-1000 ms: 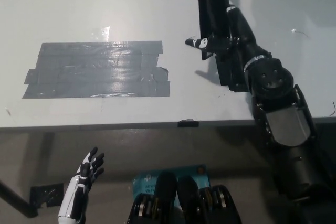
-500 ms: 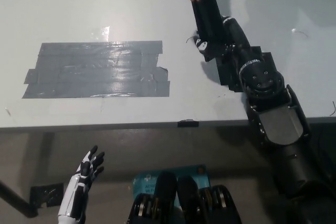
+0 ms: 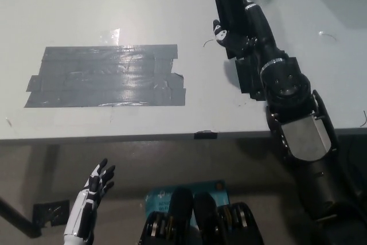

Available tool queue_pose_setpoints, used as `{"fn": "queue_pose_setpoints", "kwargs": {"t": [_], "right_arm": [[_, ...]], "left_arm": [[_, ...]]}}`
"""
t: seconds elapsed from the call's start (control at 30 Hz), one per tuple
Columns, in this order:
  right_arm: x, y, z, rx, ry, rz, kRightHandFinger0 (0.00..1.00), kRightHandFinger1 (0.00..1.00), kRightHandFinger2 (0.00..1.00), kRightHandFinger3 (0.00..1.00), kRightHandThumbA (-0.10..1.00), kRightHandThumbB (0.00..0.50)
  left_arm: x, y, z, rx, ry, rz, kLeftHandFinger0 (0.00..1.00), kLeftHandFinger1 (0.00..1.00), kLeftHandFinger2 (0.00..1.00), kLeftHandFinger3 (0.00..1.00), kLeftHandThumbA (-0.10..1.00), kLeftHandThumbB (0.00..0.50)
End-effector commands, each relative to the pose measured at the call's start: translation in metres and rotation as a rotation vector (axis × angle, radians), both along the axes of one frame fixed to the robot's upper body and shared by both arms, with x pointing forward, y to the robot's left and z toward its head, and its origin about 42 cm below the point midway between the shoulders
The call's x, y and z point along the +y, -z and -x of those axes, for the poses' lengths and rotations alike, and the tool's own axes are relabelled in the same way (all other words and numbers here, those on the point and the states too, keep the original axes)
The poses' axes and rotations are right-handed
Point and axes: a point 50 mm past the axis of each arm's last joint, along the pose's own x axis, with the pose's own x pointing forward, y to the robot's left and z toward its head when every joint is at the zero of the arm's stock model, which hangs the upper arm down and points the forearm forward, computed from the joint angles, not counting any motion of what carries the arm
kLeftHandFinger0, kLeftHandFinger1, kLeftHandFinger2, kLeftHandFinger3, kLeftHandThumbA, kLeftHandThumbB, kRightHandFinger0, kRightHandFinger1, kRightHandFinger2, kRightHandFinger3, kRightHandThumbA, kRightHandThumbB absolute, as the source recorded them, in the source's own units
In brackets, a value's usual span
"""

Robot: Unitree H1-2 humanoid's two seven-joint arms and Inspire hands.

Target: A person hands a stapler to the robot and the robot grabs it with its right hand and places it on the desk infront of it

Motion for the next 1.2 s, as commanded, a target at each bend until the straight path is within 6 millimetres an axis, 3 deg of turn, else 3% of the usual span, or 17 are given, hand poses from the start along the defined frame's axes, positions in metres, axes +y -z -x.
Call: {"fn": "queue_pose_setpoints", "kwargs": {"t": [0.0, 0.07, 0.1, 0.13, 0.17, 0.2, 0.23, 0.3, 0.33, 0.37, 0.43, 0.63, 0.97, 1.03, 1.07, 1.13, 1.17], "right_arm": [[0.006, -0.039, 0.004, -0.104, -0.058, 0.080, 0.06, 0.54, 0.88, 0.93, -0.10, 0.119], [0.007, -0.042, 0.005, -0.098, -0.100, 0.139, 0.08, 0.57, 0.89, 0.94, -0.10, 0.112], [0.007, -0.042, 0.005, -0.097, -0.127, 0.158, 0.32, 0.76, 0.92, 0.93, -0.10, 0.126], [0.006, -0.039, 0.006, -0.102, -0.158, 0.199, 1.00, 0.78, 0.84, 0.89, -0.10, 0.101], [0.006, -0.035, 0.006, -0.080, -0.183, 0.235, 0.85, 0.62, 0.82, 0.89, -0.10, 0.109], [0.006, -0.032, 0.005, -0.053, -0.202, 0.258, 0.69, 0.60, 0.82, 0.89, -0.10, 0.131], [0.005, -0.029, 0.006, -0.037, -0.211, 0.277, 0.38, 0.52, 0.80, 0.88, -0.10, 0.157], [0.003, -0.014, 0.007, 0.024, -0.245, 0.358, 0.25, 0.56, 0.92, 1.00, -0.10, 0.139], [0.003, -0.011, 0.007, 0.032, -0.255, 0.377, 0.25, 0.56, 0.92, 1.00, -0.10, 0.139], [0.000, 0.002, 0.007, 0.071, -0.296, 0.442, 0.23, 0.63, 1.00, 1.00, -0.10, 0.127], [-0.004, 0.014, 0.007, 0.118, -0.326, 0.514, 0.23, 0.69, 1.00, 1.00, -0.10, 0.128], [-0.029, 0.034, -0.002, 0.171, -0.380, 0.661, 0.18, 0.67, 0.95, 0.98, -0.10, 0.151], [-0.046, 0.034, -0.006, 0.202, -0.361, 0.734, 0.25, 0.74, 1.00, 1.00, -0.10, 0.141], [-0.047, 0.032, -0.006, 0.193, -0.342, 0.727, 0.41, 0.88, 1.00, 1.00, 0.05, 0.214], [-0.046, 0.030, -0.006, 0.185, -0.336, 0.714, 0.73, 1.00, 1.00, 1.00, 0.32, 0.328], [-0.046, 0.026, -0.004, 0.178, -0.346, 0.689, 0.90, 1.00, 1.00, 1.00, 0.44, 0.328], [-0.046, 0.024, -0.003, 0.179, -0.367, 0.680, 1.00, 1.00, 1.00, 1.00, 0.50, 0.380]], "left_arm": [[0.000, -0.014, -0.006, -0.061, 0.024, -0.019, 0.99, 0.99, 0.95, 1.00, 1.00, 0.449], [0.000, -0.015, -0.008, -0.061, 0.024, -0.018, 0.99, 0.99, 0.95, 1.00, 1.00, 0.442], [0.001, -0.015, -0.009, -0.062, 0.025, -0.019, 0.99, 0.99, 0.95, 1.00, 1.00, 0.435], [0.001, -0.015, -0.009, -0.065, 0.028, -0.022, 0.99, 1.00, 0.95, 1.00, 1.00, 0.432], [0.001, -0.015, -0.010, -0.068, 0.029, -0.024, 0.99, 0.99, 0.95, 1.00, 1.00, 0.430], [0.001, -0.015, -0.010, -0.070, 0.031, -0.025, 1.00, 0.99, 0.94, 1.00, 1.00, 0.430], [0.000, -0.015, -0.010, -0.071, 0.033, -0.025, 1.00, 0.99, 0.94, 1.00, 1.00, 0.429], [0.000, -0.015, -0.009, -0.068, 0.037, -0.029, 1.00, 0.98, 0.94, 1.00, 1.00, 0.430], [0.000, -0.015, -0.010, -0.068, 0.037, -0.029, 1.00, 0.98, 0.94, 1.00, 1.00, 0.430], [0.000, -0.015, -0.010, -0.066, 0.038, -0.037, 0.99, 0.96, 0.93, 1.00, 1.00, 0.436], [0.000, -0.016, -0.011, -0.065, 0.034, -0.038, 0.98, 0.95, 0.92, 1.00, 1.00, 0.433], [0.000, -0.017, -0.014, -0.072, 0.042, -0.042, 0.97, 0.96, 0.92, 1.00, 1.00, 0.432], [-0.002, -0.016, -0.014, -0.071, 0.052, -0.037, 0.90, 0.90, 0.86, 0.91, 1.00, 0.435], [-0.002, -0.017, -0.014, -0.067, 0.054, -0.035, 0.90, 0.89, 0.85, 0.90, 1.00, 0.440], [-0.002, -0.017, -0.015, -0.068, 0.053, -0.037, 0.89, 0.89, 0.85, 0.90, 1.00, 0.452], [-0.001, -0.017, -0.015, -0.068, 0.055, -0.046, 0.89, 0.89, 0.85, 0.90, 1.00, 0.457], [-0.001, -0.017, -0.015, -0.069, 0.057, -0.046, 0.89, 0.89, 0.85, 0.89, 1.00, 0.452]]}}
